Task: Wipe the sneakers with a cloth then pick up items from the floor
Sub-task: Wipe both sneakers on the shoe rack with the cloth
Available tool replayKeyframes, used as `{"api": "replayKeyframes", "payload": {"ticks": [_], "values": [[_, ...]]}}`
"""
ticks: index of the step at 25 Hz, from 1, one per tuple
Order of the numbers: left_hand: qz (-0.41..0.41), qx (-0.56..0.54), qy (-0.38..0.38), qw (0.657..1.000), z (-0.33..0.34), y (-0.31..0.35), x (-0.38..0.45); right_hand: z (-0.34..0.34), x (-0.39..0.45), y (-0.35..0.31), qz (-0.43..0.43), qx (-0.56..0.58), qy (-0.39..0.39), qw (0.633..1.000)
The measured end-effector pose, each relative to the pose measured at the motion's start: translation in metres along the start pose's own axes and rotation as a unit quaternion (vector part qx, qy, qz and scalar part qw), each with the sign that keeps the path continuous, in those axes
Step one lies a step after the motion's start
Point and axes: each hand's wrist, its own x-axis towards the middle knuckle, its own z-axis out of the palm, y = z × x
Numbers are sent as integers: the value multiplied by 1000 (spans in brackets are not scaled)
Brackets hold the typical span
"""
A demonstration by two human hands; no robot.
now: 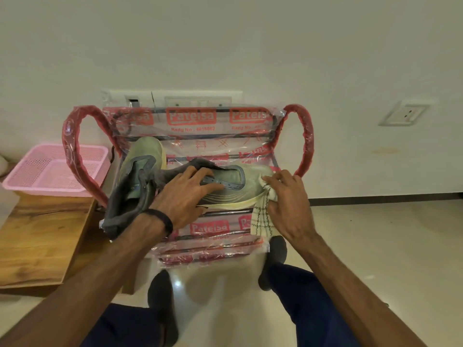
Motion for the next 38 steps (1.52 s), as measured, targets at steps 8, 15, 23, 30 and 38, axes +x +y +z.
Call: {"api": "replayKeyframes", "payload": {"ticks": [8,15,23,30,38], "values": [[-35,9,29,999,26,15,1,37,-14,-39,-115,-159,-35,980],[-26,14,49,998,31,25,8,29,3,-3,-60,-224,3,973],[-33,-14,61,998,42,21,0,31,-1,1,-130,-228,-26,965],[-44,-56,3,997,13,24,19,25,8,3,-100,-158,-19,982],[-32,-10,1,999,-3,58,2,17,2,2,-108,-131,-31,985]]}}
